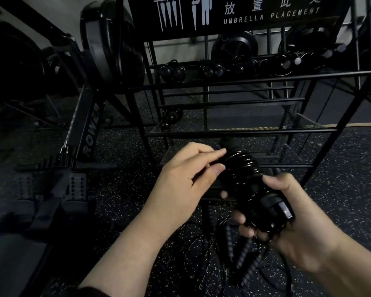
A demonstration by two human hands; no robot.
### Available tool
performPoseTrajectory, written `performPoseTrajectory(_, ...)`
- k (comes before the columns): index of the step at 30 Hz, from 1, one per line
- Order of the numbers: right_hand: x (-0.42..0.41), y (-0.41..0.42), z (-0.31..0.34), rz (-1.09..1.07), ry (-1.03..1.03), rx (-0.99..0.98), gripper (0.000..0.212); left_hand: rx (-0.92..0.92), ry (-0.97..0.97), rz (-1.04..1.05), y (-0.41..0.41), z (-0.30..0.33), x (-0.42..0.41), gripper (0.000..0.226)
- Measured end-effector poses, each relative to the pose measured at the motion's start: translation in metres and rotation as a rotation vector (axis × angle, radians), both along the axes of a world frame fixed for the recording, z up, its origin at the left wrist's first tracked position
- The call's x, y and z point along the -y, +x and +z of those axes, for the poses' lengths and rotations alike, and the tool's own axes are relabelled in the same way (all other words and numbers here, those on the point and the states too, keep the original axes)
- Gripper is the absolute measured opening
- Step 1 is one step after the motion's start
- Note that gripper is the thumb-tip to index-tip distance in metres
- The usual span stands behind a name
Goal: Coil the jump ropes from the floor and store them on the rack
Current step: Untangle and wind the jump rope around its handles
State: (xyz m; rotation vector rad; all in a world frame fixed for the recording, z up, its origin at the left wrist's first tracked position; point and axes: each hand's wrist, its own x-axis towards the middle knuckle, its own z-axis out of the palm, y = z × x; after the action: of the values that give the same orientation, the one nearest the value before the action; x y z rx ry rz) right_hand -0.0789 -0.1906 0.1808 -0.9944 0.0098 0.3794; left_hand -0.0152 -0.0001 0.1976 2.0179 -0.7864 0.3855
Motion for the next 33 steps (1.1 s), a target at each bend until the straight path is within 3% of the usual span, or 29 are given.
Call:
performPoseTrajectory(4, 0.002, -0.001, -0.001, 0.050, 0.027, 0.040, 0.068, 0.034, -0.063, 0.071, -0.005, -0.001, 0.007, 0.041)
performPoseTrajectory(6, 0.000, -0.002, 0.001, 0.034, 0.080, 0.026, 0.070, 0.008, -0.156, 0.085, -0.010, 0.000, 0.012, 0.034)
performPoseTrajectory(12, -0.006, -0.002, -0.001, 0.022, 0.209, 0.019, 0.069, -0.217, -0.331, 0.070, -0.012, -0.006, 0.019, 0.024)
performPoseTrajectory(17, -0.014, -0.002, -0.009, 0.141, 0.413, 0.079, 0.067, -0.585, -0.608, -0.097, -0.026, -0.007, 0.032, 0.022)
performPoseTrajectory(21, -0.018, -0.002, -0.013, 0.089, 0.372, 0.098, 0.072, -0.635, -0.706, -0.065, -0.026, -0.005, 0.036, 0.034)
performPoseTrajectory(26, -0.023, -0.004, -0.009, -0.058, 0.079, 0.024, 0.064, -0.682, -0.577, -0.092, -0.022, 0.002, 0.028, 0.034)
performPoseTrajectory(28, -0.026, -0.006, 0.000, -0.105, -0.027, 0.013, 0.047, -0.716, -0.598, -0.053, -0.019, 0.002, 0.025, 0.025)
performPoseTrajectory(31, -0.025, -0.008, 0.017, -0.113, -0.499, 0.101, 0.021, -0.790, -0.598, -0.048, -0.016, 0.000, 0.022, 0.022)
performPoseTrajectory(33, -0.022, -0.009, 0.025, -0.145, -0.801, 0.171, 0.036, -0.834, -0.590, -0.057, -0.014, -0.002, 0.021, 0.022)
